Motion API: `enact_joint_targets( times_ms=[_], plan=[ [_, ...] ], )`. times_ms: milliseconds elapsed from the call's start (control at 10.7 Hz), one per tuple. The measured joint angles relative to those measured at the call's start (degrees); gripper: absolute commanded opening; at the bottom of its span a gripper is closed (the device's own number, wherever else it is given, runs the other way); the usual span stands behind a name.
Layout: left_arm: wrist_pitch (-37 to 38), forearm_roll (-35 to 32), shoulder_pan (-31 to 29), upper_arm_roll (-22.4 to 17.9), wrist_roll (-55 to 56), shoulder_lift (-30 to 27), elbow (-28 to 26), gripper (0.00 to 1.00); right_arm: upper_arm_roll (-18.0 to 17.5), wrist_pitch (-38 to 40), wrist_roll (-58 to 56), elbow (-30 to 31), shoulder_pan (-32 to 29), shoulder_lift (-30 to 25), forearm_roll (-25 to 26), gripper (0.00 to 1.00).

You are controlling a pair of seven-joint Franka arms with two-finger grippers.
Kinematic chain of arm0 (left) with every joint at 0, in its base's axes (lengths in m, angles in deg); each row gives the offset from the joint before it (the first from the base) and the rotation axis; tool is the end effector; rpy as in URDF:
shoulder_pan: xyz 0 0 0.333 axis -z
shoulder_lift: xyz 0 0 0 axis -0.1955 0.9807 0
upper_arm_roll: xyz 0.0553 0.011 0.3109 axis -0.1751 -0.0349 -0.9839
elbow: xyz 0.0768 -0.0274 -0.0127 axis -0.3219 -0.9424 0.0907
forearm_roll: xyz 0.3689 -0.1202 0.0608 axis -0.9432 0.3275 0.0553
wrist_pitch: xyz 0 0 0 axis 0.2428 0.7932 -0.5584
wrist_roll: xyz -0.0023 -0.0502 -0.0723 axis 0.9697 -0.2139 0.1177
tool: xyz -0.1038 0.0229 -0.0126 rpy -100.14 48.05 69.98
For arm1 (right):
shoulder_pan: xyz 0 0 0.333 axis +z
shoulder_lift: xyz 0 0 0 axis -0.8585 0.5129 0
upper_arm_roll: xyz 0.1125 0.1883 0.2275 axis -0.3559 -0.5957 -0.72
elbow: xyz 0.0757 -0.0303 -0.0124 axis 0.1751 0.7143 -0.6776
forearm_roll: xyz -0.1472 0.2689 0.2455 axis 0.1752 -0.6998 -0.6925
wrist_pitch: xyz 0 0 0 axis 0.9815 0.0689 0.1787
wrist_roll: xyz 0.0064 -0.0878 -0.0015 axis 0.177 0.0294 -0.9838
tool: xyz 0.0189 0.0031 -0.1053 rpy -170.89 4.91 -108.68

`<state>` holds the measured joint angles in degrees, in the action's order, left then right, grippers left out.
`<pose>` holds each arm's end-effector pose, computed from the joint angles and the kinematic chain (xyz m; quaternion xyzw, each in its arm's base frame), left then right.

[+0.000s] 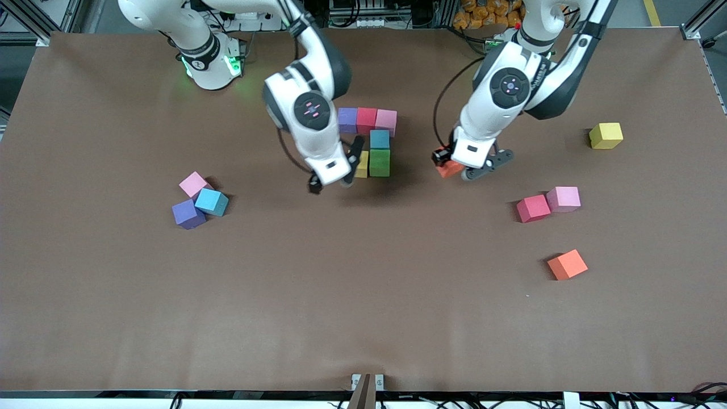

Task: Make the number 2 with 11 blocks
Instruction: 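Carry the orange cube to the yellow cube while the right gripper grasps cyan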

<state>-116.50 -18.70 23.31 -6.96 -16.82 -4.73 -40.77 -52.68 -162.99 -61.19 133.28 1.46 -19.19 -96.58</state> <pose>0.4385 -0.3186 0.3467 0.9626 0.2558 -0.0748 0.0478 0.4951 0.3973 0.3239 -0.8232 -0.5644 0.0624 0.0044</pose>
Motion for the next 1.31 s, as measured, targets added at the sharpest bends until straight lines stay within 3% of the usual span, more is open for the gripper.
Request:
enact_joint_targets(
  times_ms=[187, 280, 467, 654, 1027, 1308],
  plan=[
    [0.00, 2.68, 2.26, 0.13, 5.72, 2.43, 3.04, 0.42, 2.27, 0.73, 2.96, 0.71, -3.17, -1.40, 0.01, 1.00],
    [0.00, 3.85, 3.72, 0.14, 9.35, 3.92, 4.97, 0.42, 1.64, 0.97, 3.10, 0.96, -7.16, -1.74, 0.01, 1.00],
    [-0.01, 4.30, 7.80, 0.13, 20.47, 8.08, 10.57, 0.42, -2.69, 1.06, 2.93, 1.15, -18.48, -1.74, 0.53, 1.00],
    [-0.05, 4.31, 12.98, -0.69, 31.81, 13.50, 17.57, 0.43, -4.60, 0.32, 2.58, 1.26, -26.19, -1.74, 4.44, 1.00],
    [-0.06, 4.31, 24.42, -7.96, 48.60, 22.90, 29.00, 0.44, -5.70, 4.59, -8.01, 2.56, -31.78, -1.64, 1.36, 1.00],
    [-0.05, 4.30, 31.48, -13.99, 57.98, 29.88, 36.22, 0.45, -5.85, -7.32, -26.10, 11.59, -34.32, -1.36, -0.59, 1.00]
  ],
)
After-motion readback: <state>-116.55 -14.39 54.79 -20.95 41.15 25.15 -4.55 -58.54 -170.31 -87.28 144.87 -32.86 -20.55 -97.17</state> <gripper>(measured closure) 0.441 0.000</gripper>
